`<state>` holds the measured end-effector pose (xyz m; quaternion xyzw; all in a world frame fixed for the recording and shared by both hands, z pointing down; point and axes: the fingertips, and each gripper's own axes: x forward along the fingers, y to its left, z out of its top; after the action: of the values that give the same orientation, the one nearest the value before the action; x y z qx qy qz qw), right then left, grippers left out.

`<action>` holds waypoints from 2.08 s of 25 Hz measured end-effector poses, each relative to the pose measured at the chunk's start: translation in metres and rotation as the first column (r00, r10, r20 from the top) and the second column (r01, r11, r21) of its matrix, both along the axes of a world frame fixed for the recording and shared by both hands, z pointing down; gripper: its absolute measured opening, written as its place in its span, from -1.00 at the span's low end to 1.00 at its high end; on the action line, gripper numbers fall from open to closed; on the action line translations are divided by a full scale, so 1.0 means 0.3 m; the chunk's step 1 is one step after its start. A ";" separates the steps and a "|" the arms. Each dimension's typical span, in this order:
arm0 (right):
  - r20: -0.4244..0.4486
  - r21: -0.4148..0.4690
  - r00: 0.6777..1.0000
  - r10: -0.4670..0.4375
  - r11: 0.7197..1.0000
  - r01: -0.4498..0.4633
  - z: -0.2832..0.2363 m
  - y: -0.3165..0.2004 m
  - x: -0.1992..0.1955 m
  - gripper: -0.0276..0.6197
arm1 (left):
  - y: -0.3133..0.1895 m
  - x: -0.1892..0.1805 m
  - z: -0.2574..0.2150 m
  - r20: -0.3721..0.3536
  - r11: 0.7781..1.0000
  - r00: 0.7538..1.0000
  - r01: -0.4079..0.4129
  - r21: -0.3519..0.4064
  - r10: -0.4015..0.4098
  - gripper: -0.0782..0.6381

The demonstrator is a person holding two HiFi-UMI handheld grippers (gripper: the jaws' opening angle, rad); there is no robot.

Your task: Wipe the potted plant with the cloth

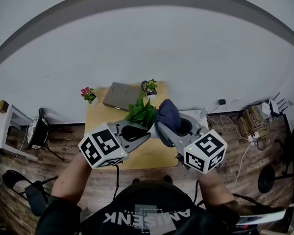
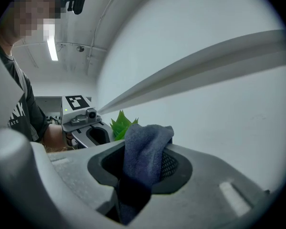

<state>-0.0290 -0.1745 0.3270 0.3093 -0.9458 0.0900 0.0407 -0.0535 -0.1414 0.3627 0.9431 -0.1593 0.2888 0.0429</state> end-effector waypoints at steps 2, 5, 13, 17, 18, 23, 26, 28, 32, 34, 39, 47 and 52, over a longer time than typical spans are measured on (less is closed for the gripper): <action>0.007 -0.024 1.000 0.015 1.000 -0.015 0.026 -0.010 0.012 -0.52 | -0.001 -0.005 0.000 0.006 1.000 1.000 0.000 0.010 0.000 -0.76; 0.008 -0.051 0.999 0.036 0.998 -0.035 0.065 -0.017 0.039 -0.53 | -0.006 -0.008 -0.009 -0.010 1.000 1.000 0.002 0.015 -0.002 -0.76; -0.001 -0.135 0.995 0.103 0.986 -0.103 0.195 -0.017 0.115 -0.52 | 0.000 -0.007 -0.012 -0.020 0.999 1.000 -0.022 0.024 0.022 -0.76; -0.021 -0.180 0.991 0.134 0.974 -0.136 0.267 -0.015 0.151 -0.53 | 0.002 -0.011 -0.014 -0.027 0.999 0.999 -0.039 0.031 0.040 -0.76; -0.029 -0.192 0.990 0.139 0.971 -0.142 0.287 -0.015 0.160 -0.52 | 0.000 -0.012 -0.015 -0.030 0.999 0.999 -0.041 0.030 0.042 -0.76; -0.049 -0.211 0.989 0.140 0.966 -0.147 0.319 -0.015 0.184 -0.52 | -0.002 -0.013 -0.010 -0.008 0.996 0.998 -0.066 0.062 0.067 -0.76; -0.031 -0.159 0.990 0.139 0.977 -0.142 0.243 -0.027 0.189 -0.53 | 0.020 -0.008 0.002 0.037 0.988 0.993 -0.114 0.100 0.111 -0.76; -0.002 -0.113 0.991 0.130 0.985 -0.130 0.163 -0.034 0.184 -0.53 | 0.037 -0.008 0.007 0.064 0.982 0.988 -0.147 0.120 0.140 -0.76; 0.054 0.001 0.996 0.067 0.998 -0.068 -0.020 -0.033 0.132 -0.52 | 0.052 -0.016 0.009 0.096 0.975 0.982 -0.176 0.138 0.164 -0.76; 0.054 0.044 0.998 0.029 0.999 -0.031 -0.078 -0.023 0.086 -0.52 | 0.061 -0.015 0.002 0.089 0.972 0.981 -0.184 0.145 0.172 -0.76; 0.042 0.059 0.999 -0.030 0.998 0.028 -0.100 -0.017 0.008 -0.53 | 0.075 -0.001 -0.030 0.085 0.962 0.981 -0.188 0.197 0.175 -0.76; 0.058 -0.032 0.998 0.035 0.999 -0.033 0.006 -0.042 0.061 -0.53 | 0.056 -0.026 -0.050 0.111 0.953 0.984 -0.164 0.253 0.140 -0.76; 0.067 -0.119 0.995 0.073 0.991 -0.065 0.120 -0.043 0.100 -0.52 | 0.058 -0.026 -0.037 0.128 0.950 0.980 -0.178 0.255 0.149 -0.75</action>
<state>0.0011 -0.1874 0.3631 0.3355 -0.9285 0.1574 0.0220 -0.0613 -0.1240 0.3515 0.9333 -0.1197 0.3179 -0.1163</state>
